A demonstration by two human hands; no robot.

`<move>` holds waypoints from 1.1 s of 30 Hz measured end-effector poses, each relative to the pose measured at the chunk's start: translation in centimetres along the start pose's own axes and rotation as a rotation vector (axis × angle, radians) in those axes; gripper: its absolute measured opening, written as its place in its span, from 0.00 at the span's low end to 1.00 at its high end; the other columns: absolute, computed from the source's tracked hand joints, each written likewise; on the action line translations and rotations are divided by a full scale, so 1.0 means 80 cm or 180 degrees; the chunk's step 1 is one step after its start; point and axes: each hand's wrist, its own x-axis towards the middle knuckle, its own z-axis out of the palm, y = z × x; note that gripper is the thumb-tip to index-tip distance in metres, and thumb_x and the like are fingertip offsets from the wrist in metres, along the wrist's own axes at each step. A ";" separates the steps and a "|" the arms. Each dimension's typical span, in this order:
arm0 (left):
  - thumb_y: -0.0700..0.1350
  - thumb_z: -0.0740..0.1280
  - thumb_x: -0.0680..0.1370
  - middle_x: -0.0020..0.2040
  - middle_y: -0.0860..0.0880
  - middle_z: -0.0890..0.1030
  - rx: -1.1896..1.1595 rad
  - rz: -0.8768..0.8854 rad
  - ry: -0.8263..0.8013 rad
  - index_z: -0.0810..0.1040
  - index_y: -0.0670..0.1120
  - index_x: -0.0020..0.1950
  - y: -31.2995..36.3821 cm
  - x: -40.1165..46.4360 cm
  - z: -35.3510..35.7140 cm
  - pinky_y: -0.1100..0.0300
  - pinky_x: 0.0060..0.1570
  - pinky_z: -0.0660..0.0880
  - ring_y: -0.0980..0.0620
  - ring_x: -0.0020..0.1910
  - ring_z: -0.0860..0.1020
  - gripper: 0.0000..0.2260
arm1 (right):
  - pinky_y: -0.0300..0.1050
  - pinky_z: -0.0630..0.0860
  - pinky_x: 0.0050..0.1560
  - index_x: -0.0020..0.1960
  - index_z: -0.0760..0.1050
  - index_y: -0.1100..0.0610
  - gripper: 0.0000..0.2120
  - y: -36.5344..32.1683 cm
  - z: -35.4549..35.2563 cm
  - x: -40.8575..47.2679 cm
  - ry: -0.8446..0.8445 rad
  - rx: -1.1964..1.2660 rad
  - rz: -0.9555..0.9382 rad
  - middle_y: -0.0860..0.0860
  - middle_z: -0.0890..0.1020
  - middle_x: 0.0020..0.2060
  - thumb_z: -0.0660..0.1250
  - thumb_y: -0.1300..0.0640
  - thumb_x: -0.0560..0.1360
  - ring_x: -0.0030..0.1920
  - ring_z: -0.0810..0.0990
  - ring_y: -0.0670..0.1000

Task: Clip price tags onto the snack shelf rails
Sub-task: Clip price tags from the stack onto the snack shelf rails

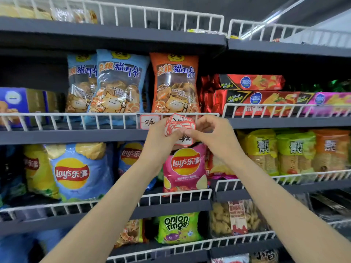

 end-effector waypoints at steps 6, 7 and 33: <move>0.42 0.60 0.81 0.50 0.50 0.82 -0.0154 0.0039 -0.0115 0.77 0.53 0.49 0.006 0.014 0.123 0.60 0.45 0.81 0.55 0.48 0.81 0.09 | 0.40 0.72 0.37 0.35 0.79 0.59 0.12 0.060 -0.107 0.005 0.0138 -0.0232 0.0039 0.50 0.81 0.30 0.76 0.50 0.66 0.32 0.76 0.45; 0.41 0.59 0.81 0.49 0.49 0.83 -0.0171 0.0055 -0.0136 0.77 0.53 0.48 0.008 0.017 0.147 0.61 0.45 0.81 0.55 0.47 0.82 0.09 | 0.39 0.71 0.37 0.34 0.79 0.58 0.11 0.072 -0.128 0.007 0.0149 -0.0258 -0.0004 0.49 0.80 0.29 0.75 0.52 0.67 0.31 0.75 0.45; 0.43 0.61 0.80 0.50 0.45 0.82 0.0809 0.0086 0.0048 0.78 0.44 0.55 0.022 0.098 0.482 0.46 0.53 0.78 0.47 0.50 0.81 0.08 | 0.42 0.81 0.42 0.46 0.78 0.62 0.05 0.242 -0.443 0.058 0.0777 -0.0270 -0.0041 0.50 0.81 0.34 0.64 0.62 0.76 0.38 0.83 0.48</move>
